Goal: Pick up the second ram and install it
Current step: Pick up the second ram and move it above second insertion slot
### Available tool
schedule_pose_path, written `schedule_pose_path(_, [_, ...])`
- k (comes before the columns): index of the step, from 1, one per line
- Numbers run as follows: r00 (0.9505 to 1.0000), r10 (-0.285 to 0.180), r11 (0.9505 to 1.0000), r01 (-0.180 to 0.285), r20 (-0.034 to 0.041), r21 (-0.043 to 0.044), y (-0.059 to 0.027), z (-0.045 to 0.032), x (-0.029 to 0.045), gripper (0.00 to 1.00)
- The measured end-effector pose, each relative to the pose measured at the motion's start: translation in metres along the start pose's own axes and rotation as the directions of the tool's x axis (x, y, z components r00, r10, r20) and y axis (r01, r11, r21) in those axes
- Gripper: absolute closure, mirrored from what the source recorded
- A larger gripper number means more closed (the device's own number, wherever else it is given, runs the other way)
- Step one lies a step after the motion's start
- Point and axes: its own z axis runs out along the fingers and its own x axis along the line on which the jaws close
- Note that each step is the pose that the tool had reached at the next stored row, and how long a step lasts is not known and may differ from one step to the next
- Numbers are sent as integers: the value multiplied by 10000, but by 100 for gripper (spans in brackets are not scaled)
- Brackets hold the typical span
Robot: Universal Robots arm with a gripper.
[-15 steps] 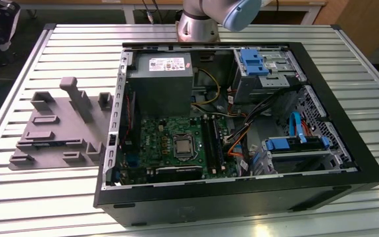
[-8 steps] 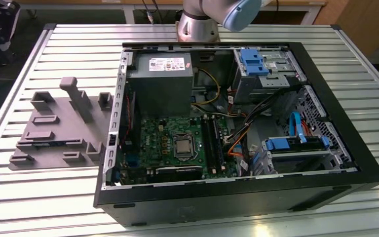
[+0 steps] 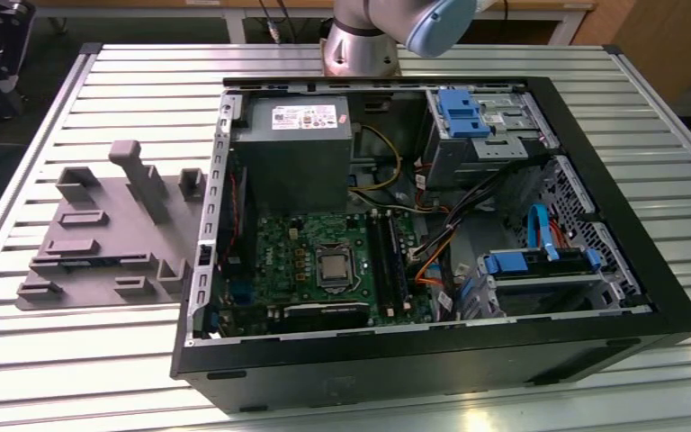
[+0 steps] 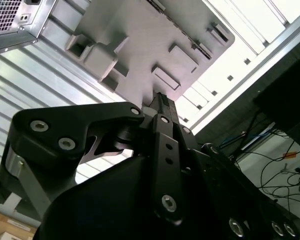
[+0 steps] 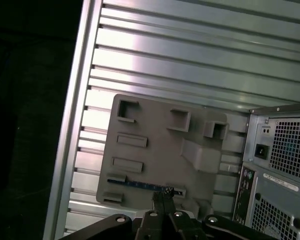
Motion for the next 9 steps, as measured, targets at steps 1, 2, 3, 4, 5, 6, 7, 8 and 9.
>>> schedule_pose_path(1, [10000,-72,10000,72,0,-2,0,0,2,89])
schedule_pose_path(2, [9999,-143,9999,143,0,-4,0,1,3,89])
schedule_pose_path(3, [9998,-217,9998,217,-1,-6,0,1,5,89])
schedule_pose_path(4, [9996,-284,9996,284,-1,-8,1,1,7,89])
schedule_pose_path(5, [9994,-350,9994,350,-1,-10,1,2,9,89])
schedule_pose_path(6, [9991,-416,9991,416,-1,-12,1,2,10,89])
schedule_pose_path(7, [9988,-483,9988,483,-2,-14,2,1,12,89])
schedule_pose_path(8, [9985,-547,9985,547,-3,-15,2,2,14,89])
schedule_pose_path(9, [9981,-616,9981,616,-2,-18,2,2,16,89])
